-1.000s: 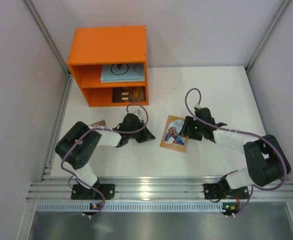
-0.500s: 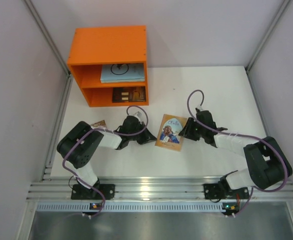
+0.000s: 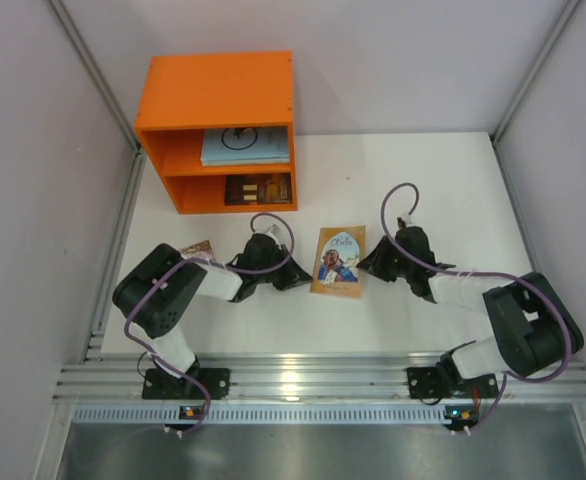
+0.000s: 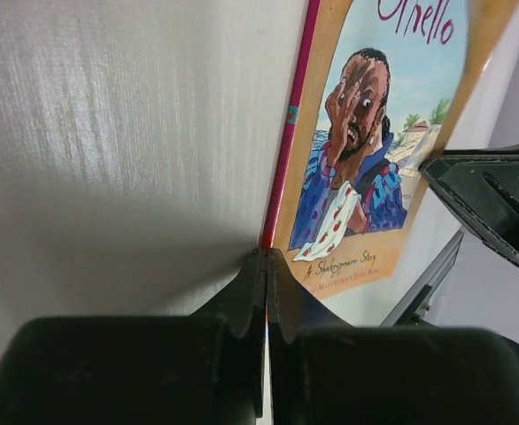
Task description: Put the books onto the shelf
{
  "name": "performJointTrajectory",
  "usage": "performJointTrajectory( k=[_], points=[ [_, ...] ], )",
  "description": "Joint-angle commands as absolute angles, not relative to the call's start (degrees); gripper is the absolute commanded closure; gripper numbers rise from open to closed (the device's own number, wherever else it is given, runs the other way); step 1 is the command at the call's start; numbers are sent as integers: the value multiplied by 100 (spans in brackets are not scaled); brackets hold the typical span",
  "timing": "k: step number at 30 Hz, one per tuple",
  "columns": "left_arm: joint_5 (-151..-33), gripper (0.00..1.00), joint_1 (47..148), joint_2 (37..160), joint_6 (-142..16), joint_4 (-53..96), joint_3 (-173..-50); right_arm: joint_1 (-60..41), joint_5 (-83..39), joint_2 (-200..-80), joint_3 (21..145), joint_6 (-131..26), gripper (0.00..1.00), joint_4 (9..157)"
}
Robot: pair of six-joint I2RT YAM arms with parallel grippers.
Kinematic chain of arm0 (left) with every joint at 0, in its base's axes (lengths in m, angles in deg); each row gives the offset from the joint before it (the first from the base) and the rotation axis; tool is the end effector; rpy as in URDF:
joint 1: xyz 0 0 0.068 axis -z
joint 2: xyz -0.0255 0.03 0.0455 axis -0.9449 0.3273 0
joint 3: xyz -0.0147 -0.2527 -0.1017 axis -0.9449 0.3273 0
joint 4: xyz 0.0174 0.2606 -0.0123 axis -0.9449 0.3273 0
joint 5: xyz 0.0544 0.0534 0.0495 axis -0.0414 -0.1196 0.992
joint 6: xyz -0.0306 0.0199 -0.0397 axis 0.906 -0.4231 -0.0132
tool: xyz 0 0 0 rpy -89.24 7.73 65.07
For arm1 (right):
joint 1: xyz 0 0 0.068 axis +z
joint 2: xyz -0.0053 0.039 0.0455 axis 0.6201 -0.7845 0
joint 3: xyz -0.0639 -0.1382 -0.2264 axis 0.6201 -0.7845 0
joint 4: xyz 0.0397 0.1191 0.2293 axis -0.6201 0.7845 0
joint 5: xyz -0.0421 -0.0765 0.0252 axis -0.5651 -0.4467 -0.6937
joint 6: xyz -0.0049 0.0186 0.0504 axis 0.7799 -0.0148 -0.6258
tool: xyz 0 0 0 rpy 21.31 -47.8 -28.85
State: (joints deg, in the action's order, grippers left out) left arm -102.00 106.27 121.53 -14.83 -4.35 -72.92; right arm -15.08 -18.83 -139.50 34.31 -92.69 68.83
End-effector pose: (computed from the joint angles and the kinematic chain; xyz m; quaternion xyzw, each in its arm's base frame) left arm 0.2417 -0.1850 0.1122 -0.1220 0.8782 -0.4204 0.1926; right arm 0.2302 0.1061 0.1423 0.1486 0.8912 0.3123 0.2935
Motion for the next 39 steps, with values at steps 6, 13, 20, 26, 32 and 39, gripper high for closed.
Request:
performJointTrajectory(
  k=[6, 13, 20, 26, 32, 39],
  points=[
    [-10266, 100, 10834, 11970, -1352, -730, -7208, -1389, -789, -14121, 3359, -9845, 81, 5907],
    [-10230, 100, 10834, 11715, -1387, -563, -7164, -1398, -1079, -14157, 3622, -9265, 94, 6768],
    [-9853, 49, 10624, 10731, -2509, 1649, -7875, -1468, -543, -13438, 3877, -8834, 100, 7094],
    [-11213, 40, 9895, 10001, -2434, 1495, -7262, -1477, 397, -13094, 3772, -9219, 100, 6437],
    [-11741, 36, 9823, 9710, -2433, 1231, -7015, -1459, 846, -12979, 3447, -9879, 100, 5486],
    [-12120, 33, 9832, 9825, -1748, -77, -6454, -1416, 1039, -12759, 3377, -10205, 100, 5117]
  ],
)
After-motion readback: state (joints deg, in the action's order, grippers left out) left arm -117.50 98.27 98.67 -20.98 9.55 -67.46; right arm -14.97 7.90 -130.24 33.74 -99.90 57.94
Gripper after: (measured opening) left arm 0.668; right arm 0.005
